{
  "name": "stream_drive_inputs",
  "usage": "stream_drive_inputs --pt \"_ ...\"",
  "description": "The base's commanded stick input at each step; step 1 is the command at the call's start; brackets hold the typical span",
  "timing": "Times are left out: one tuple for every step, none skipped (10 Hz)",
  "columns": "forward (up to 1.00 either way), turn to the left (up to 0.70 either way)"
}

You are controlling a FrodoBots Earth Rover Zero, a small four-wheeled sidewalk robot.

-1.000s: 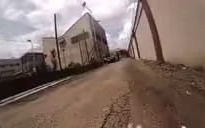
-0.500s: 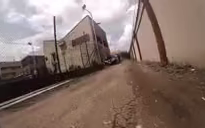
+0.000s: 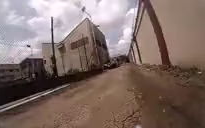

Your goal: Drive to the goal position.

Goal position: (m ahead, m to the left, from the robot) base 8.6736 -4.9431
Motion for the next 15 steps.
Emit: stream_drive_inputs --pt "0.50 0.02" --pt "0.50 0.02" --pt "0.50 0.02" --pt "0.50 0.02" --pt "0.50 0.02" --pt "0.50 0.02" --pt "0.50 0.02" --pt "0.50 0.02" --pt "0.50 0.02" --pt "0.50 0.02" --pt "0.50 0.02" --pt "0.50 0.02" --pt "0.50 0.02" --pt "0.50 0.02" --pt "0.50 0.02"
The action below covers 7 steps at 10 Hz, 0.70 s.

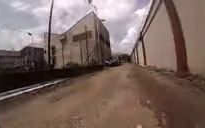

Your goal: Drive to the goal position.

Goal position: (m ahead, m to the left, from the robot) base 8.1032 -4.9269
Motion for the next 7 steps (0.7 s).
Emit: stream_drive_inputs --pt "0.50 0.02" --pt "0.50 0.02" --pt "0.50 0.02" --pt "0.50 0.02" --pt "0.50 0.02" --pt "0.50 0.02" --pt "0.50 0.02"
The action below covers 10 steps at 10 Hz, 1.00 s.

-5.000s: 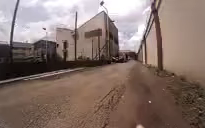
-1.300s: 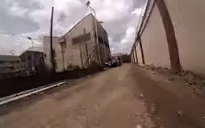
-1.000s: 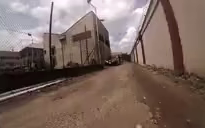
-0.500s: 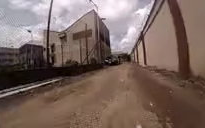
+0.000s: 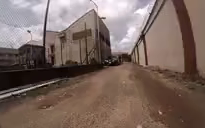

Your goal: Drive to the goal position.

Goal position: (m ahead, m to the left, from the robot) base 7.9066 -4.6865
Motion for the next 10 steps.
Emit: stream_drive_inputs --pt "0.50 0.02" --pt "0.50 0.02" --pt "0.50 0.02" --pt "0.50 0.02" --pt "0.50 0.02" --pt "0.50 0.02" --pt "0.50 0.02" --pt "0.50 0.02" --pt "0.50 0.02" --pt "0.50 0.02"
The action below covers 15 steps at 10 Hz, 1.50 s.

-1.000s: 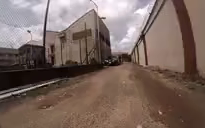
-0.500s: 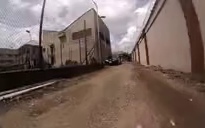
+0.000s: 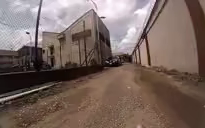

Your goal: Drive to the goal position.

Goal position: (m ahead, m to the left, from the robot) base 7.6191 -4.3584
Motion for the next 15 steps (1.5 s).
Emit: stream_drive_inputs --pt "0.50 0.02" --pt "0.50 0.02" --pt "0.50 0.02" --pt "0.50 0.02" --pt "0.50 0.02" --pt "0.50 0.02" --pt "0.50 0.02" --pt "0.50 0.02" --pt "0.50 0.02" --pt "0.50 0.02" --pt "0.50 0.02" --pt "0.50 0.02" --pt "0.50 0.02" --pt "0.50 0.02" --pt "0.50 0.02"
